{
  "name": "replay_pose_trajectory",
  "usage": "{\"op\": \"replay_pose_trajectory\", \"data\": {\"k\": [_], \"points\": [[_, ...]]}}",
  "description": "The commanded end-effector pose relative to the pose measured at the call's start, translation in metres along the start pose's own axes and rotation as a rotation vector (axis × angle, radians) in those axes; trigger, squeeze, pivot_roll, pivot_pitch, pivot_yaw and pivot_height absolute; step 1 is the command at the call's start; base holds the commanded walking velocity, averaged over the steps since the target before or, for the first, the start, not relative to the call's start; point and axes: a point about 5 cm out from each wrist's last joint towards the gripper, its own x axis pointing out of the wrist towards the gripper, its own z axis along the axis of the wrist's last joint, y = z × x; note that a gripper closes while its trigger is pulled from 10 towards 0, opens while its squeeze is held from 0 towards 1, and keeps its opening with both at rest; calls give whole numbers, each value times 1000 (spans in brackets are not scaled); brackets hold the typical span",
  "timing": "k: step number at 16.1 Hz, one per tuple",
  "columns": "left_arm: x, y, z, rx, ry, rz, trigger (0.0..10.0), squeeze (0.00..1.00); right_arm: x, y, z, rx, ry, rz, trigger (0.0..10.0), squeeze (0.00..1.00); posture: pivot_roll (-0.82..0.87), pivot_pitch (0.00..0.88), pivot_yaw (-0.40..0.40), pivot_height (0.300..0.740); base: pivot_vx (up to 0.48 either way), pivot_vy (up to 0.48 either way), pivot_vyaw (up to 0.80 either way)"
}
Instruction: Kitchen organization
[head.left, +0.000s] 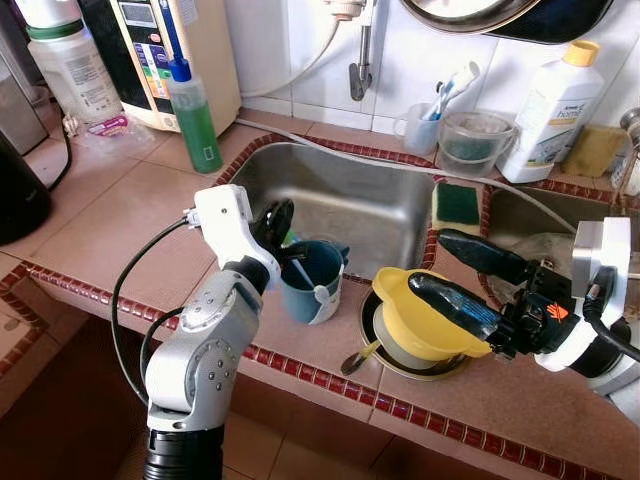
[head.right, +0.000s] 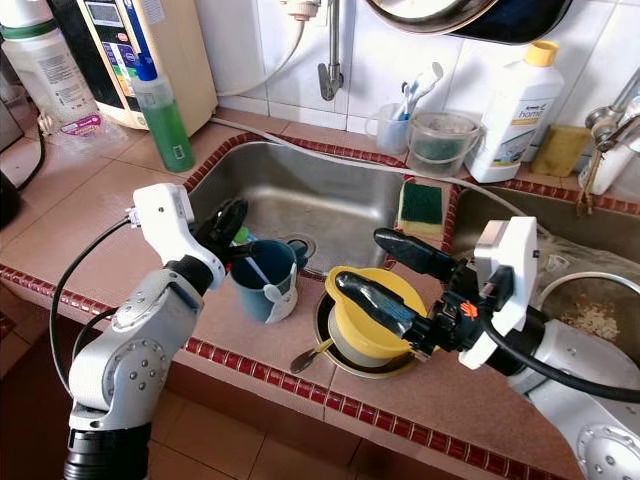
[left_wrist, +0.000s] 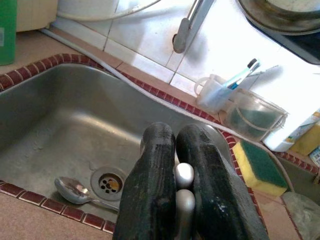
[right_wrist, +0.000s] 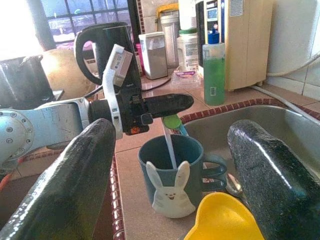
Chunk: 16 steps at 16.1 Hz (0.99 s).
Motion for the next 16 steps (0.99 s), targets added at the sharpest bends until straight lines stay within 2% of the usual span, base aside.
{"op": "replay_pose_trajectory", "data": {"k": [1, 7, 10, 11, 12, 13, 14, 15, 16], "points": [[-1, -1, 3, 10, -4, -8, 0, 0, 0, 5, 6, -33, -7, 11, 10000, 0, -248, 96, 66, 740, 0, 0, 0], [0, -3, 7, 9, -19, -19, 0, 0, 0, 4, 7, -36, -11, 11, 10000, 0, -247, 95, 64, 740, 0, 0, 0], [0, -7, 20, 39, -53, -63, 0, 0, 1, 4, 7, -40, -12, 11, 10000, 0, -246, 92, 61, 740, 0, 0, 0], [0, -7, 26, 76, -57, -104, 0, 0, 1, 4, 6, -44, -4, 14, 10000, 0, -247, 92, 59, 740, 0, 0, 0], [1, -6, 34, 101, -54, -141, 8745, 0, 1, 3, 6, -43, -4, 14, 10000, 0, -244, 91, 54, 740, 0, 0, 0], [2, -4, 41, 112, -55, -171, 10000, 0, 1, 3, 6, -43, -4, 15, 10000, 0, -243, 90, 53, 740, 0, 0, 0], [2, -4, 54, 146, -51, -232, 10000, 0, 1, 3, 6, -41, -3, 18, 10000, 0, -241, 88, 52, 740, 0, 0, 0], [3, -4, 57, 155, -44, -240, 10000, 0, 1, 3, 5, -42, -1, 20, 10000, 0, -239, 87, 50, 740, 0, 0, 0], [3, -2, 68, 159, -32, -282, 10000, 0, 2, 2, 5, -42, 1, 23, 10000, 0, -238, 83, 50, 740, 0, 0, 0]]}}
